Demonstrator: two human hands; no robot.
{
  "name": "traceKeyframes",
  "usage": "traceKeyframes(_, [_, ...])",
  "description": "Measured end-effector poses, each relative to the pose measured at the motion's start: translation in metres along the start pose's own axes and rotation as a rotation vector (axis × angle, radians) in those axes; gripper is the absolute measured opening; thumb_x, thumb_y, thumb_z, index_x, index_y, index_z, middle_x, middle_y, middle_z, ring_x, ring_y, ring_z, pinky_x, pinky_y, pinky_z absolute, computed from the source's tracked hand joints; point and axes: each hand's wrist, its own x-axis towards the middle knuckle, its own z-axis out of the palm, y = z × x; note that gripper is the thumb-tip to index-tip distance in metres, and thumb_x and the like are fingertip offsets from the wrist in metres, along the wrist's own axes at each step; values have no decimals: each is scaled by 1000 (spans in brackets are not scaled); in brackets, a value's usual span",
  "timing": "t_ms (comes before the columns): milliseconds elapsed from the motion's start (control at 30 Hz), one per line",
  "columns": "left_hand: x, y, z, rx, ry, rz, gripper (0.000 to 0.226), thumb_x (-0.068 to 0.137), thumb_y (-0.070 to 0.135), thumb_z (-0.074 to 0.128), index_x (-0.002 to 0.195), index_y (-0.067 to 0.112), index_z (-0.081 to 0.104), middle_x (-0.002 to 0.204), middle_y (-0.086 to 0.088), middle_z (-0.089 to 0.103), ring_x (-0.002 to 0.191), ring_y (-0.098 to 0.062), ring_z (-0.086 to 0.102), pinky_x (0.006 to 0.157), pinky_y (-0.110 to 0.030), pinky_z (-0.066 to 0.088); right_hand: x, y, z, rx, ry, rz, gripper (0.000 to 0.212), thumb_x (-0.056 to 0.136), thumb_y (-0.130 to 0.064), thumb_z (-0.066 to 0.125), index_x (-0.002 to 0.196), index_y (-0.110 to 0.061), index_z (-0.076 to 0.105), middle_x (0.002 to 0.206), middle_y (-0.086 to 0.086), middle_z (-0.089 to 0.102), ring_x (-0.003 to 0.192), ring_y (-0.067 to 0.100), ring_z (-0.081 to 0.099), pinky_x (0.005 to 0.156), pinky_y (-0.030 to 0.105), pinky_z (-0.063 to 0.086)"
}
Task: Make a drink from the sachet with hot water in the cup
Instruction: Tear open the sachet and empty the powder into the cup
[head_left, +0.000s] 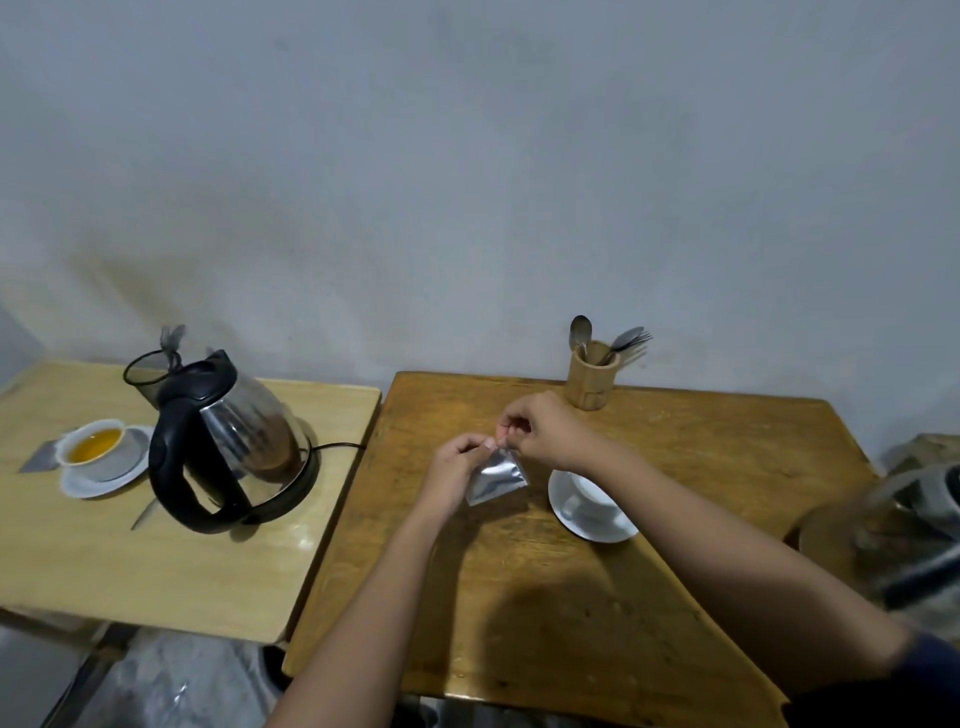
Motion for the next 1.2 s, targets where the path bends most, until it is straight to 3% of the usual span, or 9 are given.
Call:
traceKeyframes(133, [3, 2, -4, -60, 23, -27, 16, 89, 7, 52, 76, 11, 60, 76, -3, 60, 67, -10, 54, 49, -4, 42, 4, 0, 6, -109, 20, -151, 14, 83, -2, 58, 88, -4, 70, 82, 2, 59, 67, 9, 46, 58, 13, 34])
traceKeyframes(233, [6, 0, -6, -90, 65, -46, 20, 90, 8, 52, 72, 14, 60, 74, -2, 61, 67, -11, 55, 51, -7, 44, 6, 5, 11, -181, 0, -230, 16, 86, -8, 57, 96, -6, 70, 97, 9, 62, 82, 18, 54, 69, 28, 44])
traceKeyframes(400, [16, -8, -18, -196, 266, -92, 24, 88, 9, 55, 66, 15, 60, 68, -3, 60, 67, -16, 53, 64, -25, 42, 6, 5, 23, -237, -42, -366, 12, 85, -11, 59, 91, -8, 70, 94, 10, 64, 83, 20, 57, 69, 36, 48])
traceKeyframes(567, [26, -10, -43, -282, 450, -138, 13, 89, 14, 54, 80, 11, 63, 78, -8, 59, 77, -23, 52, 61, -26, 40, 4, 5, 31, -235, -113, -444, 11, 86, -10, 57, 87, -8, 68, 92, 8, 64, 83, 17, 56, 69, 29, 45])
traceKeyframes(667, [29, -11, -61, -358, 527, -131, 21, 91, 14, 51, 98, 0, 64, 87, -18, 60, 93, -32, 54, 83, -41, 47, 3, 8, 27, -237, -200, -445, 13, 88, -11, 56, 90, -7, 68, 94, 9, 63, 83, 16, 56, 71, 29, 46])
traceKeyframes(733, [30, -11, -74, -386, 550, -120, 22, 91, 14, 50, 102, 0, 62, 86, -15, 61, 93, -31, 56, 80, -35, 46, 2, 13, 26, -226, -239, -402, 13, 89, -11, 55, 89, -8, 67, 94, 8, 63, 82, 13, 54, 72, 27, 45])
traceKeyframes(833, [30, -10, -88, -430, 534, -81, 12, 90, 14, 52, 84, 13, 62, 79, -2, 57, 86, -18, 53, 72, -22, 41, 3, 22, 29, -132, -210, -212, 13, 87, -7, 54, 84, -14, 64, 90, 3, 63, 79, 13, 54, 72, 26, 46])
traceKeyframes(1100, [17, -22, -96, -354, 481, -44, 10, 88, 17, 58, 81, 20, 65, 91, -1, 62, 100, -20, 54, 95, -35, 41, 9, 49, 95, 227, -157, 365, 28, 83, 5, 45, 69, -15, 58, 61, 4, 60, 52, 9, 55, 48, 12, 44])
traceKeyframes(1200, [9, -35, -103, -309, 463, -62, 9, 88, 18, 58, 83, 19, 66, 90, -1, 63, 100, -22, 55, 93, -37, 42, 15, 55, 126, 259, -192, 436, 29, 79, 6, 42, 64, -17, 54, 54, 2, 57, 46, 8, 53, 56, 21, 47])
